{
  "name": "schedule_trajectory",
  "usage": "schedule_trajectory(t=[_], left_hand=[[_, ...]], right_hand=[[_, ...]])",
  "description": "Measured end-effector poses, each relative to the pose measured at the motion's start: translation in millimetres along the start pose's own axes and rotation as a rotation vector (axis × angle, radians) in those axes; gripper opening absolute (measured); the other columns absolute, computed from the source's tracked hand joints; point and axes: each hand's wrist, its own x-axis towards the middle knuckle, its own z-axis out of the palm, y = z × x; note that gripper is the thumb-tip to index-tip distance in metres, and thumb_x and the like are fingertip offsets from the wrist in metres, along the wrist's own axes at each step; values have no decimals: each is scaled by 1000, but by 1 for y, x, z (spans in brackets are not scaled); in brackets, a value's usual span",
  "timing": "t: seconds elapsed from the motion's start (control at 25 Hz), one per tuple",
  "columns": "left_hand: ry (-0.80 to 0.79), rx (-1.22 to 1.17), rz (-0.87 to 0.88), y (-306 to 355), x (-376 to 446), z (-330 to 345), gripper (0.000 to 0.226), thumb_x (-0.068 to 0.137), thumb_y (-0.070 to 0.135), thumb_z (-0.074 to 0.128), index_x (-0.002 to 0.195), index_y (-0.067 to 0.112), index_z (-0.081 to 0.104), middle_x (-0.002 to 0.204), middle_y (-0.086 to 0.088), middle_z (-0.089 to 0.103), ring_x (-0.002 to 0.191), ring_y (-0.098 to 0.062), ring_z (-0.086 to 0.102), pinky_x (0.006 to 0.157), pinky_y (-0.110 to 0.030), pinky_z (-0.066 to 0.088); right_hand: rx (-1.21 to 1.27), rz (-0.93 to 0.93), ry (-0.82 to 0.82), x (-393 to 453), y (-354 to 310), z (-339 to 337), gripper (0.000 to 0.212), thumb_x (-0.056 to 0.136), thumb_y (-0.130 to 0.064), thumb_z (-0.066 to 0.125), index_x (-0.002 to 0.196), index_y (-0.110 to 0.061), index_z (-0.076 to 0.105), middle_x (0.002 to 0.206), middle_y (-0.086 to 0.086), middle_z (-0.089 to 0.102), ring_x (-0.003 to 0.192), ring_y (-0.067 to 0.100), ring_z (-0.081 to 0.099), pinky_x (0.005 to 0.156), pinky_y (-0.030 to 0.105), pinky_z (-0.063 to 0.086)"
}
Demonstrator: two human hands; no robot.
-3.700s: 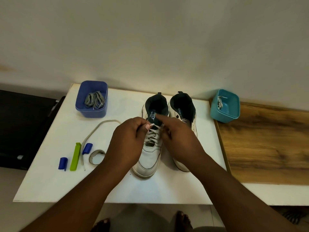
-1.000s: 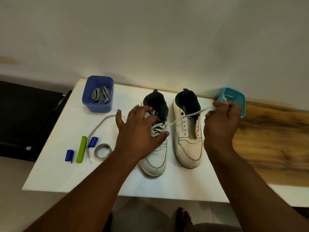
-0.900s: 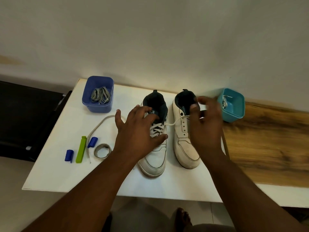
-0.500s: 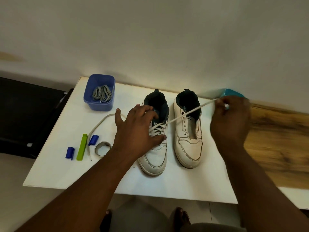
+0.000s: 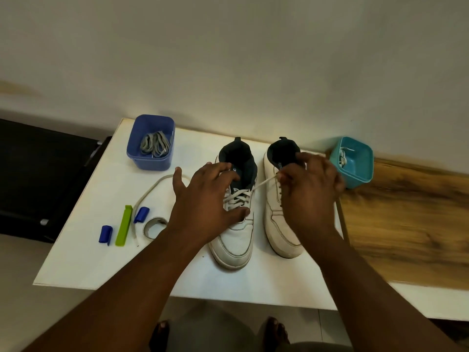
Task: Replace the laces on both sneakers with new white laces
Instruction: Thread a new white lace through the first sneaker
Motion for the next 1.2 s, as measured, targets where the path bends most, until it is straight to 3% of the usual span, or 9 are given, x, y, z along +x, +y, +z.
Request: schedule_trajectory(t=[0.16,0.28,0.36,0.48,0.64,0.8,0.96,1.08,1.2], left_hand=[[13,-12,0,1,-1,-1,70,76,77,62,135,43,46,158,16,32,148,-12,30,120,-64,5],[-61,-110,-49,3,1,0,80,79,73,65,146,42,34,163,15,23,145,-13,36,122,-59,12],[-87,-190,-75,3,1,2,92,80,68,68,153,38,22,164,10,20,141,-19,42,118,-54,30],[-69,-267,-115,0,0,-1,90,82,61,72,153,33,24,158,5,31,132,-23,52,106,-47,47],[-53,-329,-198,0,-1,-5,75,84,55,74,143,30,36,140,3,51,112,-20,62,94,-36,51],[-65,-223,-246,-1,-1,-8,39,92,49,67,121,30,49,113,9,66,93,-14,64,82,-31,49],[-120,-90,-220,1,-5,-13,14,102,38,52,114,32,52,102,8,69,95,-17,64,87,-39,48],[-143,-269,-280,5,-4,-24,17,99,32,55,115,30,53,95,5,68,83,-14,63,75,-33,50],[18,-667,-360,14,-2,-45,18,97,20,57,114,28,58,80,-5,68,69,-17,63,63,-23,49]], right_hand=[[8,316,96,9,22,-14,18,99,-32,60,110,-23,72,145,10,48,138,40,39,112,60,29],[90,136,-14,-1,1,-2,25,96,-26,65,121,-27,66,155,11,39,147,38,26,117,60,22],[87,-48,-135,-8,-13,8,33,94,-26,68,127,-31,66,161,9,34,153,36,16,119,58,16],[-1,-73,-234,-10,-14,15,18,96,-33,66,113,-33,74,161,4,38,156,34,12,121,56,9],[186,56,-208,0,-5,3,23,99,-31,63,119,-35,72,163,3,37,156,33,13,123,52,6],[217,-177,-212,-7,-19,4,57,94,-22,61,146,-44,49,168,4,22,158,29,0,123,54,7],[137,-273,-205,-8,-21,18,44,100,-26,57,139,-46,56,165,5,31,157,34,7,123,51,5],[173,-226,-220,-9,-15,20,41,98,-25,60,134,-44,59,161,5,37,157,33,12,122,52,8],[258,-190,-233,-12,-19,18,43,96,-22,62,134,-40,60,161,3,37,157,29,11,123,52,10]])
